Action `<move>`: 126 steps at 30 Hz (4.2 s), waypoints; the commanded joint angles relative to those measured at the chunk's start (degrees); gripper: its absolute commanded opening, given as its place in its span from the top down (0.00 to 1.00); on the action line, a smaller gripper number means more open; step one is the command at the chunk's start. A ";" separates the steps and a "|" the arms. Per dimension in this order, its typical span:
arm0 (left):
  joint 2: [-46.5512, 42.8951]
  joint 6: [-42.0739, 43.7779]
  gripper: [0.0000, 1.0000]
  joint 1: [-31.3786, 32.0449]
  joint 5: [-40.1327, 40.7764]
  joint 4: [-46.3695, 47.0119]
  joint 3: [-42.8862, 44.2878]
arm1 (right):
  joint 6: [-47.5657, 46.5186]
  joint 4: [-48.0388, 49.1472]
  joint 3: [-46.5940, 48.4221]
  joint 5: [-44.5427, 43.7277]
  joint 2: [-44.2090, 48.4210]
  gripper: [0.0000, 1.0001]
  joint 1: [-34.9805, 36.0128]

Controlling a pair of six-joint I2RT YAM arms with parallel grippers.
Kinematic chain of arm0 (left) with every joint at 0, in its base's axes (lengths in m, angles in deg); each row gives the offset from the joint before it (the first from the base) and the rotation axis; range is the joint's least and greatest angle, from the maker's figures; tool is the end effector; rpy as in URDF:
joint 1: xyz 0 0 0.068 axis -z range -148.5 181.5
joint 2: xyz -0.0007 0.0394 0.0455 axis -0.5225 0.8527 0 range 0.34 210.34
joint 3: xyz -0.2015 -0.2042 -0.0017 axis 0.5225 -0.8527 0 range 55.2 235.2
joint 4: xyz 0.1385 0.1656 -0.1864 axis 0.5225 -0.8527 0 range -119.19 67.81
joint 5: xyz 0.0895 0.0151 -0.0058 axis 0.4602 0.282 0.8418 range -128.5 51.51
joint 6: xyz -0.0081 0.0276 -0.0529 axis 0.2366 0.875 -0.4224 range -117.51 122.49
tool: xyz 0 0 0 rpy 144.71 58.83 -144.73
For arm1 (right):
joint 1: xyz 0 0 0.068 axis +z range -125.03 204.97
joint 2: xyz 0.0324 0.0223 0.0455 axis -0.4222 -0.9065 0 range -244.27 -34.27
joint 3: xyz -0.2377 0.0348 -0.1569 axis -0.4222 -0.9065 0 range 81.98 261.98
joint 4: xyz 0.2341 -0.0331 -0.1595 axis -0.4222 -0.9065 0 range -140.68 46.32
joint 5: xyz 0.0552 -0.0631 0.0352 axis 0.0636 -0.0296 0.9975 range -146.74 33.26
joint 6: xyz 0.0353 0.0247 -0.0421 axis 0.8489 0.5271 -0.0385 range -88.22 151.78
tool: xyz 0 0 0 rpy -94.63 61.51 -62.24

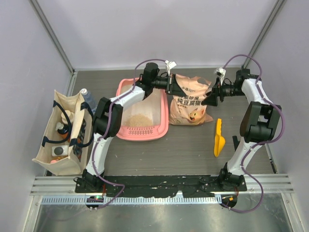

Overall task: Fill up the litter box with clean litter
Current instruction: Close the cat litter bag at the center of the board.

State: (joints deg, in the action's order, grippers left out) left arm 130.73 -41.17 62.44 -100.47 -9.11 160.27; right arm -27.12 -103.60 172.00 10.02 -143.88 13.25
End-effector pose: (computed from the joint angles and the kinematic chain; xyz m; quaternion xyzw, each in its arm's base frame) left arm 0.4628 -0.3232 0.2443 0.2473 0.6990 -0.6449 0.1852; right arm 0.4046 -0.0421 0.2518 -0.3788 0.7419 0.4029 0.3790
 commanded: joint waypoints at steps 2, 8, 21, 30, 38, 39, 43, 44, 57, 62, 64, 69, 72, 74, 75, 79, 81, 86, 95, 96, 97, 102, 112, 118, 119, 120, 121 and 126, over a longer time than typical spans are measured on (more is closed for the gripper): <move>-1.54 -0.99 1.00 -0.88 -5.52 1.69 1.97 | 6.69 13.42 -0.72 0.21 1.76 0.15 0.12; -1.54 -0.73 1.00 -0.88 -6.23 0.55 2.15 | 5.72 14.04 0.77 1.09 1.76 0.15 0.04; -0.93 0.15 1.00 -0.79 -5.00 -0.43 5.13 | -11.33 -1.60 6.31 3.81 -0.08 0.15 4.60; -2.59 1.03 1.00 -1.58 -2.19 -1.13 5.66 | -10.72 -1.60 7.89 5.04 -3.16 0.21 5.40; -2.16 4.72 1.00 -2.29 2.03 -6.40 8.04 | -9.92 -7.30 11.23 8.91 -5.71 0.64 5.75; -2.16 4.98 1.00 -2.63 2.29 -7.10 8.21 | -10.45 -8.27 11.58 9.52 -5.62 0.66 5.58; -1.98 5.34 1.00 -2.81 3.09 -7.63 8.39 | -11.86 -14.42 14.30 11.10 -5.54 0.56 4.79; -1.89 5.25 1.00 -2.81 3.09 -7.55 8.39 | -11.77 -14.78 14.83 11.72 -5.45 0.45 4.61; -2.15 5.34 1.00 -3.08 3.53 -7.98 8.21 | -22.14 -26.38 17.91 14.27 -12.65 0.30 5.22; -2.59 6.30 1.00 -3.43 3.53 -9.47 7.86 | -19.16 -26.47 19.75 18.21 -14.85 0.76 4.61; -2.86 6.83 1.00 -3.52 3.62 -10.18 8.04 | -16.87 -26.48 21.15 19.11 -14.33 0.94 3.82; -2.77 8.41 1.00 -3.60 5.72 -12.90 10.05 | 5.03 -16.70 26.08 18.31 -12.92 0.99 2.15; -3.56 10.69 1.00 -3.52 9.14 -18.61 13.48 | 29.30 -6.58 28.90 19.28 -12.13 0.99 -0.92; -4.17 11.75 1.00 -3.52 10.55 -20.80 15.41 | 43.38 0.47 28.37 20.86 -10.21 0.99 -3.47; -4.52 12.54 1.00 -3.52 11.95 -20.99 16.38 | 48.12 7.82 27.85 21.21 -9.76 0.99 -4.17; -5.58 13.95 1.00 -3.52 17.82 -22.13 17.62 | 65.98 25.17 19.53 21.39 -6.95 0.98 -6.64; -5.59 14.30 1.00 -3.52 20.22 -21.96 17.79 | 74.86 35.42 16.00 21.30 -5.37 0.99 -7.26; -3.83 13.17 1.00 -2.99 18.22 -20.12 17.62 | 77.62 42.86 8.52 21.13 -0.89 0.99 -7.70; -0.75 11.14 0.97 -2.29 12.67 -16.60 17.71 | 106.01 108.34 -12.66 15.41 4.93 0.36 -3.57; -0.75 11.14 0.97 -2.29 12.58 -16.51 17.62 | 113.57 118.88 -14.50 15.50 3.97 0.29 -3.13; -0.92 11.14 0.97 -2.37 12.41 -16.34 17.53 | 130.62 129.68 -14.52 15.85 2.74 0.26 -2.34; -2.06 9.91 0.96 -2.64 8.03 -13.88 16.48 | 131.58 139.37 -14.25 16.12 -1.14 0.20 -1.72; -4.53 9.12 0.47 -3.25 3.26 -10.36 13.22 | 127.89 142.54 -16.28 11.65 2.28 0.19 -5.14; -3.21 16.49 0.38 -3.17 5.90 -15.88 18.31 | 57.05 51.49 -4.08 -24.36 14.14 0.13 -3.58; -2.86 19.72 0.36 -3.17 7.03 -17.11 20.32 | 55.31 48.26 -3.36 -25.96 14.85 0.10 -3.13; -2.77 21.32 0.32 -3.08 7.22 -18.95 21.21 | 56.51 49.54 -4.66 -26.85 15.46 0.07 -3.30; -2.60 23.77 0.31 -3.16 7.39 -20.10 22.09 | 58.35 50.16 -5.02 -25.21 16.34 0.05 -4.61; -1.63 48.84 0.12 -2.47 9.32 -37.54 33.86 | 55.39 46.66 -12.73 -13.52 20.21 0.07 -7.26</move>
State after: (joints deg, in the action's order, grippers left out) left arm 130.16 -14.89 59.24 -92.49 -33.43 185.15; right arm 40.62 -42.95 164.46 -6.55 -126.61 8.06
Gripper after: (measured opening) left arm 0.792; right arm 0.946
